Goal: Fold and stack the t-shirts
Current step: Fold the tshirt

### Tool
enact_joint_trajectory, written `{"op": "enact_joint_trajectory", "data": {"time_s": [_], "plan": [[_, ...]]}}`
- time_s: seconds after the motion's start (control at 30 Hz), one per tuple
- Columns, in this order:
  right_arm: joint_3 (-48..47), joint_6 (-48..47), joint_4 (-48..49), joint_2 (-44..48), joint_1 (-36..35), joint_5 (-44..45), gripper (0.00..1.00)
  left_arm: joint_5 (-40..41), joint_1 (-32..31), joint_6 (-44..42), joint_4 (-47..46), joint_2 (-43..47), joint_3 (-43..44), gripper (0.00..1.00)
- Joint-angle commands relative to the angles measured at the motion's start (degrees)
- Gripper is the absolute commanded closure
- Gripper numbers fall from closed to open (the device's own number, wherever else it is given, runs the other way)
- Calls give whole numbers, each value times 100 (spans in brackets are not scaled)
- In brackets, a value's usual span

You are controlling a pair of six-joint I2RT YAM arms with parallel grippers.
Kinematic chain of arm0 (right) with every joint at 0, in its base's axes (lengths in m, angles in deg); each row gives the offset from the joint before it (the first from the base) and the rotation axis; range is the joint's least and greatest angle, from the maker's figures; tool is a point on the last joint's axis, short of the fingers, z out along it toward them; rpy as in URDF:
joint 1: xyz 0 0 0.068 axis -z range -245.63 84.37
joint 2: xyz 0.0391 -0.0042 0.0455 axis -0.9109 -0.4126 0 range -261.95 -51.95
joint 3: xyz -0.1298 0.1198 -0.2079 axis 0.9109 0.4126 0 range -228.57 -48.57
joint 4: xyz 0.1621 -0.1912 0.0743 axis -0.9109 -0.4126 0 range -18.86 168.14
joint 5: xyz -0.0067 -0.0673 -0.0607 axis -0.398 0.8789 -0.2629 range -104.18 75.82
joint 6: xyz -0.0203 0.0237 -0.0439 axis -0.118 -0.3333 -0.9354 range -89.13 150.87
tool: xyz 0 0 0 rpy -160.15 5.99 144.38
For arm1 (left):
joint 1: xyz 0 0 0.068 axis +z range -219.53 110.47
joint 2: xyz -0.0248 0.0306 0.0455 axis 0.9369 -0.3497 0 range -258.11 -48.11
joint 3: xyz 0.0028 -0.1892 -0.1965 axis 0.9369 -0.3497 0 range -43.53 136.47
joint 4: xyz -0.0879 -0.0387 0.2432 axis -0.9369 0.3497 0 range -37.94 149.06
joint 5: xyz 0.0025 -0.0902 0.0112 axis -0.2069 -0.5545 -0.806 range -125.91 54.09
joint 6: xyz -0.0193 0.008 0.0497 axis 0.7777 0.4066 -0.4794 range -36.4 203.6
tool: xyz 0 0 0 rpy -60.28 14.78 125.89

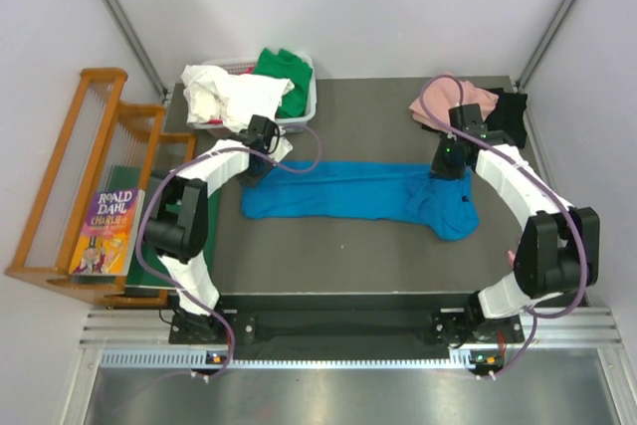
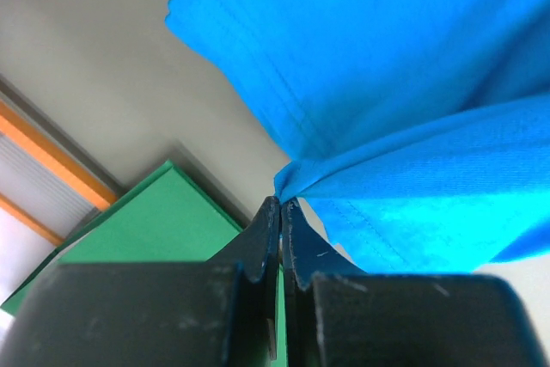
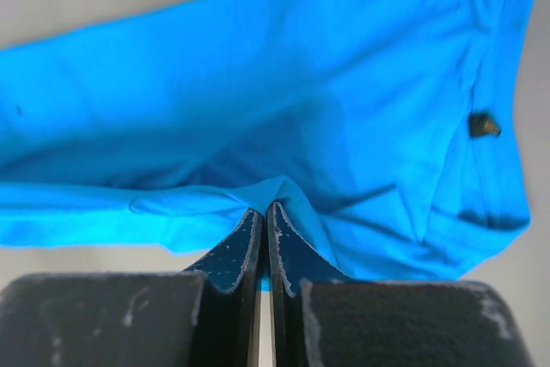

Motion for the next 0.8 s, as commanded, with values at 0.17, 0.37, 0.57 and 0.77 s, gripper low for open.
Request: {"op": "enact_joint_trajectory", "data": {"time_s": [0.17, 0.37, 0.57, 0.77], "plan": [[-342, 42, 404, -828, 301, 142, 100, 312, -25, 155, -345, -144, 308, 98], [-254, 68, 571, -1206, 284, 71, 100, 697, -52, 182, -670, -118, 185, 69], [-254, 16, 563, -1215, 292, 89, 100, 1147, -61, 251, -1312, -12, 53, 1], [-368, -11, 519, -1277, 292, 106, 100, 928, -130, 612, -646, -74, 360, 1]]}}
